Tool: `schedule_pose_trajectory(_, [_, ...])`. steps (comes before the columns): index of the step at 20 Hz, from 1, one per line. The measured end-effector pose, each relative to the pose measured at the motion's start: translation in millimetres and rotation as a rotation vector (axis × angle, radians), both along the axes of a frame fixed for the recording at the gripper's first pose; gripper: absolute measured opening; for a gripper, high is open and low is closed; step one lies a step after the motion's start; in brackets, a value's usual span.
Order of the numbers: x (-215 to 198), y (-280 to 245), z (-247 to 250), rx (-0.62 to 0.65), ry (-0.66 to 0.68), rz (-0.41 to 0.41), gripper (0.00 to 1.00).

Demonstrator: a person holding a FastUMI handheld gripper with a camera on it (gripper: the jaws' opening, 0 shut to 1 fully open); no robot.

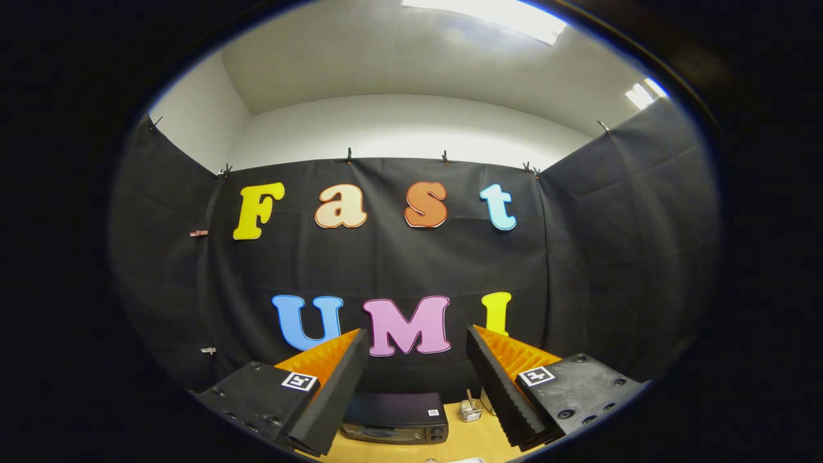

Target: Open the toaster oven, put the food inside, and close the toaster oven door.

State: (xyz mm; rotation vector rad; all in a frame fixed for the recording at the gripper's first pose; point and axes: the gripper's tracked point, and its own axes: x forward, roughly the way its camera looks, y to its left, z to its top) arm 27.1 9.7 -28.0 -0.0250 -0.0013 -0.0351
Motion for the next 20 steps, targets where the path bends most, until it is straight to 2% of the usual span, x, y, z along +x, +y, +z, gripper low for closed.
schedule_pose_trajectory(4, [20,9,-22,0.018,0.020,0.014,0.97])
schedule_pose_trajectory(9, [52,35,-56,0.043,0.018,0.082,0.98])
schedule_pose_trajectory(12, [70,47,-96,0.040,0.062,0.120,0.98])
schedule_pose_trajectory(16, [91,48,-154,0.061,0.127,0.105,0.98])
schedule_pose_trajectory(20, [110,37,-199,0.064,0.141,0.041,0.98])
